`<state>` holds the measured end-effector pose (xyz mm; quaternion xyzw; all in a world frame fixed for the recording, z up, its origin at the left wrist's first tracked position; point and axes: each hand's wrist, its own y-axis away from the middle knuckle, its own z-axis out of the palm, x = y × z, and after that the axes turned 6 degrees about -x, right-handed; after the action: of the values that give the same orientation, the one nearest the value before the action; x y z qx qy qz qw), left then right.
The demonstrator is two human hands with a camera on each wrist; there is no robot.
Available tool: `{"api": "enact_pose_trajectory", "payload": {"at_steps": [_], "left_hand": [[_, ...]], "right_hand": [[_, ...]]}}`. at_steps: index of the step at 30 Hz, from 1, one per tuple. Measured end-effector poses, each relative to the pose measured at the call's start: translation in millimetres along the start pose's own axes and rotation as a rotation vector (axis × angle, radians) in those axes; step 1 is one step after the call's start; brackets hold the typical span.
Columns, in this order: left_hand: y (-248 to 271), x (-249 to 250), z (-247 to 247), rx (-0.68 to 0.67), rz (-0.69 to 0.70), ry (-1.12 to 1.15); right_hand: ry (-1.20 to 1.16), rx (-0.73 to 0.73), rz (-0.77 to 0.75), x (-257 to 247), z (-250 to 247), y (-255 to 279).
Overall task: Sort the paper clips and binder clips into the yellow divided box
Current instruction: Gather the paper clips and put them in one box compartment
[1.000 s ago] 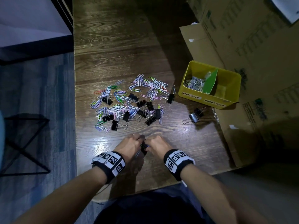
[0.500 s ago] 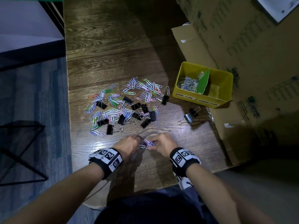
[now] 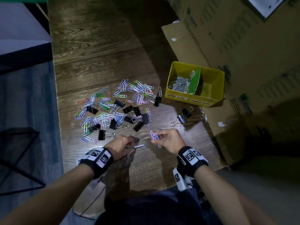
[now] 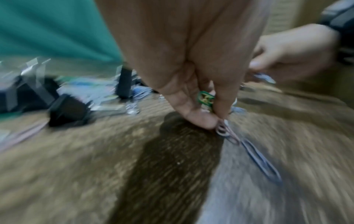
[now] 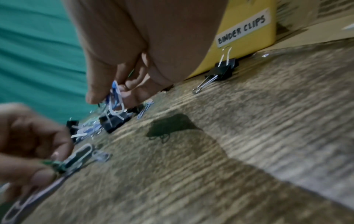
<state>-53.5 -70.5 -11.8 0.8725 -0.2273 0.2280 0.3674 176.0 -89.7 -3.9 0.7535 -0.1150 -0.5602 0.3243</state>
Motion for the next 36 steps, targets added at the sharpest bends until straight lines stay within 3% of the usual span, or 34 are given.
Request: {"api": "enact_pose_trajectory", "payload": {"at_steps": [5, 8, 15, 19, 23, 26, 30, 33, 36], "left_hand": [[-6, -2, -25, -0.097, -0.148, 0.537], [-14, 12, -56, -0.073, -0.060, 0.710], [-80, 97, -139, 0.176, 0.160, 0.877], [-132, 136, -165, 0.264, 0.138, 0.735], [-168, 157, -168, 0.317, 0.015, 0.233], [-178, 159, -161, 0.247, -0.048, 0.010], [-169, 151, -155, 0.278, -0.006, 0.010], [-151, 137, -153, 0.345, 0.020, 0.213], [-124, 111, -147, 0.408, 0.011, 0.227]], "right_hand": [[-0.154, 0.148, -0.045, -7, -31, 8], [-0.218, 0.221, -0.086, -19, -49, 12], [-0.270, 0.330, -0.240, -65, -89, 16], [-0.279, 0.380, -0.326, -96, -116, 9], [-0.253, 0.415, -0.319, -117, -142, -22], [-0.123, 0.477, -0.255, -126, -155, -50], [0.241, 0.513, -0.137, -128, -162, -82], [0.467, 0.405, -0.031, -120, -157, -94], [0.550, 0.375, -0.074, -118, -149, -89]]}}
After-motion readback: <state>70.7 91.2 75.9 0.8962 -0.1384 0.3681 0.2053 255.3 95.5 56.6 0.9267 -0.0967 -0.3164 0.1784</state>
